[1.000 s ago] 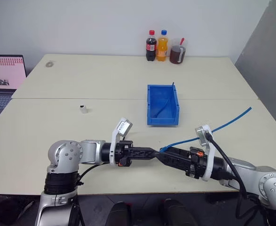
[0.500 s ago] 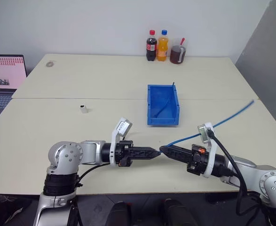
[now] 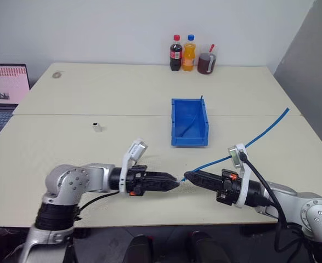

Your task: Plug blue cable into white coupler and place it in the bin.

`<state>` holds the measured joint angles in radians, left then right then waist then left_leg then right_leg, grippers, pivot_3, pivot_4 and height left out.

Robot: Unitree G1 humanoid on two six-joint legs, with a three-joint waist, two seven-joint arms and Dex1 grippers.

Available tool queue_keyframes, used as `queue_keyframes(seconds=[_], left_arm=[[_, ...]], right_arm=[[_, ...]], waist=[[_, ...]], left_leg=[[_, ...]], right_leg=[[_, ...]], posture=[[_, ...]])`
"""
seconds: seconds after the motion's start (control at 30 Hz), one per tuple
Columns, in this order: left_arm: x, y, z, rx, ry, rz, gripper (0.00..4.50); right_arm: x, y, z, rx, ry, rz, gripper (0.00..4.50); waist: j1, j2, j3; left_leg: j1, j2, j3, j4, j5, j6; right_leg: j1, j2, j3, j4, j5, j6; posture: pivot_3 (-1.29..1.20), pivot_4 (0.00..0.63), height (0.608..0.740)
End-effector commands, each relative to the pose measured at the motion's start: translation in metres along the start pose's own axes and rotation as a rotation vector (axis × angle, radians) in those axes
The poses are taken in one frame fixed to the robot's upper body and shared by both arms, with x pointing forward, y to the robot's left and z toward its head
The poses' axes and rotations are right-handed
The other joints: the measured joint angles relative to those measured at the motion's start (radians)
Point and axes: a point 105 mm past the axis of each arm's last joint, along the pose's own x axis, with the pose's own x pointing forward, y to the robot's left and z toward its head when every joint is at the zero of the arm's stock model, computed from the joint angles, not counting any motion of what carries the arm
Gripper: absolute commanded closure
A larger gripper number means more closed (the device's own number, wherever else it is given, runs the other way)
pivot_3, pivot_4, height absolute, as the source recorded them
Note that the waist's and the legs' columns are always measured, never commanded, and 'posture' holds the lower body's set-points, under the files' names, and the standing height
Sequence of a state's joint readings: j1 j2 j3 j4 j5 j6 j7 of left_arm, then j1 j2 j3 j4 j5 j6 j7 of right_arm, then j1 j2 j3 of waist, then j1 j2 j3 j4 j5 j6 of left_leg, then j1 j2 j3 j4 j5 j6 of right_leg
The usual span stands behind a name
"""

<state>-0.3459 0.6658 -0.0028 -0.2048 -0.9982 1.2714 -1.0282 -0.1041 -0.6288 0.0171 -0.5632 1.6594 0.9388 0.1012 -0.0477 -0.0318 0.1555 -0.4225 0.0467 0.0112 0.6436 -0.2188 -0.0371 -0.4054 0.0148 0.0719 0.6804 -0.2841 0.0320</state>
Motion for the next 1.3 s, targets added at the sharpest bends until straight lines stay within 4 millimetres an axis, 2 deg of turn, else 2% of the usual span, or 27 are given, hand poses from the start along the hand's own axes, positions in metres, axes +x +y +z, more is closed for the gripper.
queue_keyframes(seconds=[0.03, 0.1, 0.13, 0.23, 0.37, 0.43, 0.53, 0.7, 0.87, 1.03, 1.3], left_arm=[[-0.027, 0.024, 0.001, 0.171, 0.02, 0.19, 0.59], [-0.042, 0.04, 0.007, 0.234, -0.014, 0.314, 0.23], [-0.053, 0.053, 0.017, 0.303, -0.068, 0.451, 0.02], [-0.079, 0.073, 0.036, 0.404, -0.233, 0.735, 0.0], [-0.116, 0.09, 0.039, 0.46, -0.425, 1.125, 0.0], [-0.129, 0.097, 0.04, 0.474, -0.474, 1.264, 0.0], [-0.138, 0.107, 0.047, 0.49, -0.526, 1.388, 0.0], [-0.141, 0.126, 0.064, 0.501, -0.572, 1.488, 0.0], [-0.155, 0.142, 0.077, 0.497, -0.601, 1.55, 0.0], [-0.155, 0.149, 0.092, 0.498, -0.622, 1.538, 0.0], [-0.158, 0.155, 0.1, 0.494, -0.64, 1.523, 0.0]], right_arm=[[-0.004, -0.002, 0.015, -0.046, -0.055, -0.011, 4.37], [-0.005, -0.005, 0.017, -0.052, -0.069, -0.019, 4.37], [-0.005, -0.008, 0.019, -0.058, -0.075, -0.024, 4.37], [-0.004, -0.014, 0.023, -0.079, -0.084, -0.034, 4.37], [0.0, -0.023, 0.03, -0.098, -0.106, -0.045, 4.37], [0.002, -0.026, 0.032, -0.111, -0.105, -0.046, 4.37], [0.007, -0.028, 0.037, -0.13, -0.102, -0.04, 4.37], [0.01, -0.032, 0.047, -0.163, -0.111, -0.054, 4.37], [0.009, -0.04, 0.053, -0.175, -0.143, -0.11, 4.37], [0.003, -0.044, 0.053, -0.184, -0.146, -0.154, 4.37], [-0.008, -0.044, 0.053, -0.179, -0.161, -0.188, 4.37]], waist=[[0.002, 0.001, 0.0], [0.009, 0.001, 0.001], [0.012, 0.001, 0.001], [0.017, 0.001, 0.001], [0.016, 0.0, 0.001], [0.018, 0.0, 0.001], [0.02, -0.001, 0.001], [0.025, -0.002, 0.001], [0.021, -0.002, 0.001], [0.02, -0.002, 0.001], [0.019, -0.002, 0.001]], left_leg=[[0.0, 0.0, 0.0, 0.0, 0.0, 0.0], [0.0, 0.0, -0.001, 0.0, 0.0, 0.0], [0.0, 0.001, -0.001, 0.0, 0.0, 0.0], [-0.001, 0.002, -0.001, 0.0, 0.0, 0.0], [-0.003, 0.002, -0.001, 0.0, 0.0, 0.0], [-0.004, 0.002, -0.002, 0.0, 0.0, 0.0], [-0.004, 0.002, -0.003, 0.001, 0.0, 0.0], [-0.004, -0.001, -0.001, 0.002, 0.0, 0.0], [-0.005, -0.001, 0.0, 0.001, 0.0, 0.0], [-0.006, -0.001, 0.0, 0.002, 0.0, 0.0], [-0.006, -0.001, 0.0, 0.002, 0.0, 0.0]], right_leg=[[0.0, 0.0, 0.0, 0.0, 0.0, -0.001], [0.0, -0.001, 0.0, 0.0, -0.002, -0.003], [0.0, -0.001, 0.0, 0.0, -0.002, -0.004], [0.0, -0.003, 0.0, 0.0, -0.002, -0.003], [0.0, -0.005, 0.0, -0.001, -0.001, -0.001], [0.0, -0.006, 0.0, -0.001, 0.0, -0.001], [0.0, -0.006, -0.001, 0.0, 0.0, -0.001], [0.001, -0.005, -0.003, 0.0, 0.001, 0.002], [0.0, -0.005, -0.003, -0.002, 0.003, -0.001], [-0.001, -0.003, -0.005, -0.001, 0.003, -0.001], [-0.001, -0.003, -0.006, -0.001, 0.003, -0.001]], posture=[[0.0, 0.15, 0.74], [0.0, 0.15, 0.74], [0.0, 0.15, 0.74], [0.0, 0.15, 0.74], [0.0, 0.15, 0.74], [0.0, 0.15, 0.74], [0.0, 0.15, 0.74], [0.0, 0.15, 0.74], [0.0, 0.15, 0.74], [0.0, 0.15, 0.74], [0.0, 0.15, 0.74]])
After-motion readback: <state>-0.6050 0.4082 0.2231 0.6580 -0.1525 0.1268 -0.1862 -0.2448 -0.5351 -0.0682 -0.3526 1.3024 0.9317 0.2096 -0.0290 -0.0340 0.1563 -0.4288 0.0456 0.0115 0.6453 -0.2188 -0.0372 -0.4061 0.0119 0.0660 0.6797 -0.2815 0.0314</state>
